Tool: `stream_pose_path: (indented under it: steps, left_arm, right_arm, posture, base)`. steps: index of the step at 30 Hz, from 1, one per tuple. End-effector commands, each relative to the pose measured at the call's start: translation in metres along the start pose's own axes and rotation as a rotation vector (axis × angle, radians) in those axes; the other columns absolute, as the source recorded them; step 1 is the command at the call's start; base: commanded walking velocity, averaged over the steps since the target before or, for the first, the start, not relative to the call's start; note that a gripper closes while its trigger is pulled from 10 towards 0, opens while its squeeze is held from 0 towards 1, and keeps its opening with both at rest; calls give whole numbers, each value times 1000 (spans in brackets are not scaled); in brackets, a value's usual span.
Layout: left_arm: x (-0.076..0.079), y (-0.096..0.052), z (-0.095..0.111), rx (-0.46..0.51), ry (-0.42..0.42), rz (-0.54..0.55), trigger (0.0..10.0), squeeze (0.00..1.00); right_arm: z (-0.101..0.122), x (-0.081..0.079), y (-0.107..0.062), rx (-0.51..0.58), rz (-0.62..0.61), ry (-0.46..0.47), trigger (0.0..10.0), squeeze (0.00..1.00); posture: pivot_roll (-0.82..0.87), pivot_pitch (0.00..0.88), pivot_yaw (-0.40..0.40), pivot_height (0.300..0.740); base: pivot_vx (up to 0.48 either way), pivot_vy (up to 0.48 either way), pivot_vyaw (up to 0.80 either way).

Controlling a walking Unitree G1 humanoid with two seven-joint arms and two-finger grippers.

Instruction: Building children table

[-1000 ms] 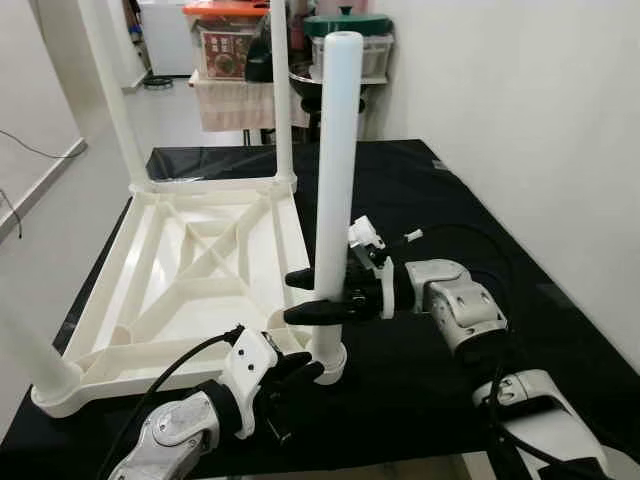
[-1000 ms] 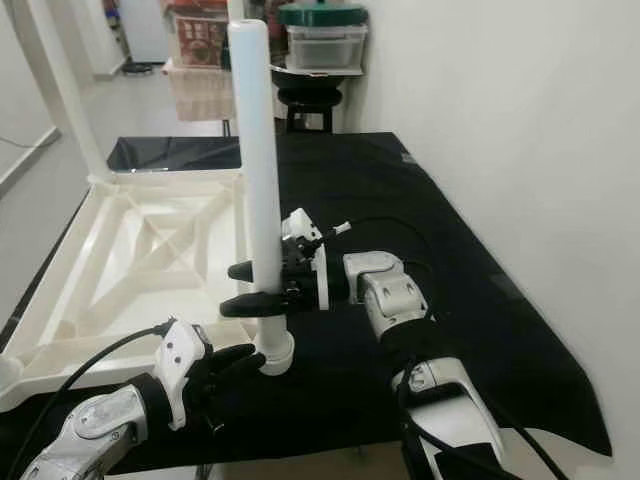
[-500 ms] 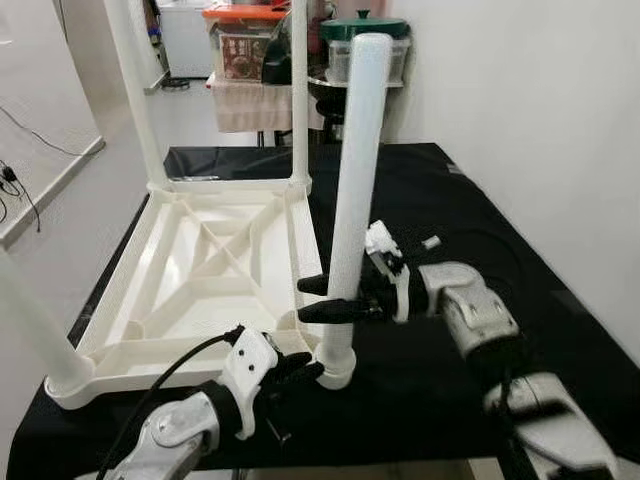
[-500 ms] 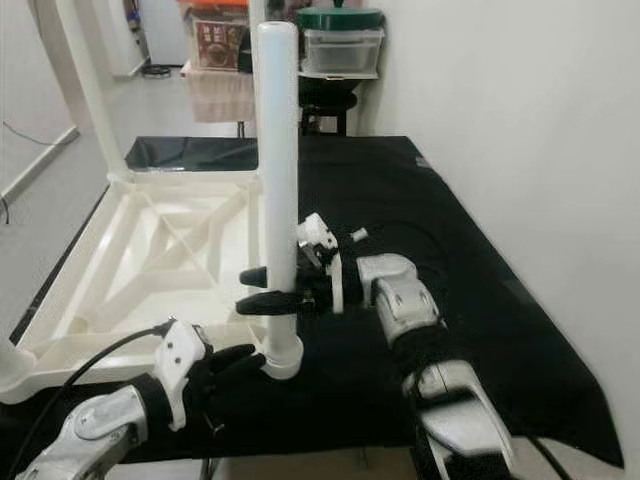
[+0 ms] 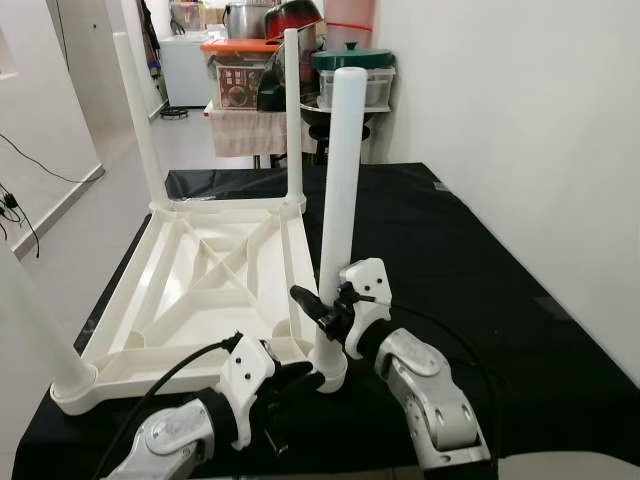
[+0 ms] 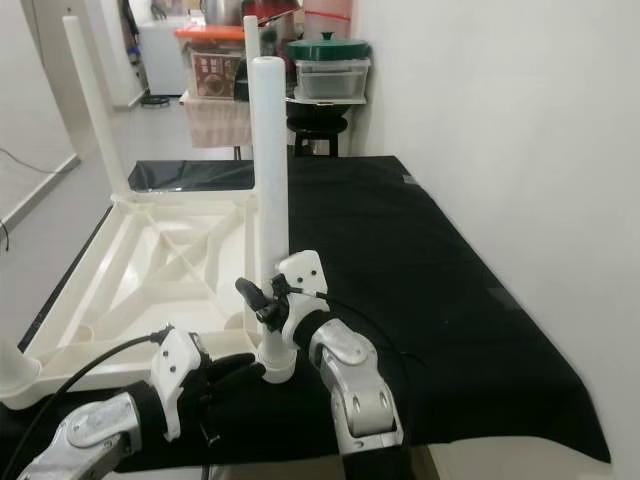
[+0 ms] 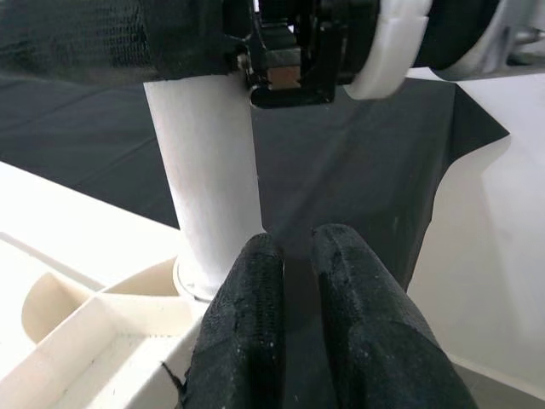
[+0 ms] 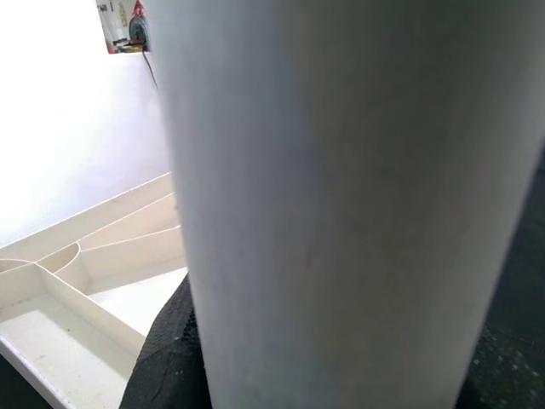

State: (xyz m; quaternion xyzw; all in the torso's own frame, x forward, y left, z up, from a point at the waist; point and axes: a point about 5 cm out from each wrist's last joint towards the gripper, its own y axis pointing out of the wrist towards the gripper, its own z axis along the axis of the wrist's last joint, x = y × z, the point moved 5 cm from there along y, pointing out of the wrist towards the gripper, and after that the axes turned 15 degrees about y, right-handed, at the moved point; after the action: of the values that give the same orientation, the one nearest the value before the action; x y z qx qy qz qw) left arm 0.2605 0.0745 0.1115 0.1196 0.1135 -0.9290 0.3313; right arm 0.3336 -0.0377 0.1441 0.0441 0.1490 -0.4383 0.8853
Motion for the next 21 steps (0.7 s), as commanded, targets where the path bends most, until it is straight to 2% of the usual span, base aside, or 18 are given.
stream_pose_path:
  steps: [1, 2, 3, 4, 6, 8, 10, 11, 12, 13, 14, 17, 18, 19, 21]
  left_arm:
    - [2, -1, -5, -24, -11, -13, 10000, 0]
    - [1, -2, -5, -26, -10, -10, 10000, 0]
    - [0, -2, -5, -26, -8, -7, 10000, 0]
    - [0, -2, -5, -26, -8, -6, 10000, 0]
    - [0, 0, -4, -22, -8, -7, 10000, 0]
    - [0, 0, -4, -22, -8, -7, 10000, 0]
    - [0, 1, -5, -24, -4, -10, 10000, 0]
    - [0, 1, -5, -24, -4, -10, 10000, 0]
    - [-1, 2, -5, -25, -1, -9, 10000, 0]
    - [-1, 2, -5, -25, -1, -9, 10000, 0]
    - [-2, 2, -5, -26, 3, -8, 10000, 0]
    - [-3, 2, -5, -27, 6, -6, 10000, 0]
    - [-3, 2, -6, -32, 9, -7, 10000, 0]
    - [-3, 2, -6, -32, 9, -7, 10000, 0]
    - [-3, 2, -8, -43, 11, -12, 10000, 0]
  right_arm:
    - [-38, 9, -4, -137, -48, 78, 0, 0]
    - [-39, 8, -5, -142, -75, 88, 10000, 0]
    - [-37, 6, -5, -134, -71, 94, 10000, 1000]
    - [-35, 4, -5, -129, -68, 96, 10000, 1000]
    - [-28, -12, -3, -123, 52, 127, 10000, 1000]
    - [-28, -12, -3, -123, 52, 127, 10000, 1000]
    - [-8, -27, -5, -110, 304, 84, 10000, 1000]
    - [-8, -27, -5, -110, 304, 84, 10000, 1000]
    - [0, -28, -9, -135, 434, 43, 10000, 337]
    - [0, -28, -9, -135, 434, 43, 10000, 337]
    - [7, -27, -15, -171, 555, -13, 10000, 0]
    - [10, -24, -19, -199, 615, -46, 10000, 0]
    - [12, -17, -21, -245, 669, -78, 10000, 0]
    - [12, -17, -21, -245, 669, -78, 10000, 0]
    - [22, -5, -19, -301, 729, -74, 10000, 0]
  posture:
    - [45, 0, -30, 740]
    - [47, 0, -29, 740]
    - [48, 0, -31, 740]
    - [47, 0, -32, 740]
    - [48, 0, -31, 740]
    - [48, 0, -31, 740]
    - [58, 0, -33, 740]
    - [58, 0, -33, 740]
    - [67, 0, -37, 740]
    - [67, 0, -37, 740]
    - [72, 0, -38, 740]
    - [72, 0, -38, 740]
    - [83, 0, -42, 740]
    - [83, 0, -42, 740]
    - [100, 0, -51, 740]
  base:
    - [0, 0, 0]
    - [0, 0, 0]
    - [0, 0, 0]
    - [0, 0, 0]
    - [0, 0, 0]
    - [0, 0, 0]
    - [0, 0, 0]
    - [0, 0, 0]
    - [0, 0, 0]
    - [0, 0, 0]
    - [0, 0, 0]
    - [0, 0, 0]
    - [0, 0, 0]
    - [0, 0, 0]
    - [0, 0, 0]
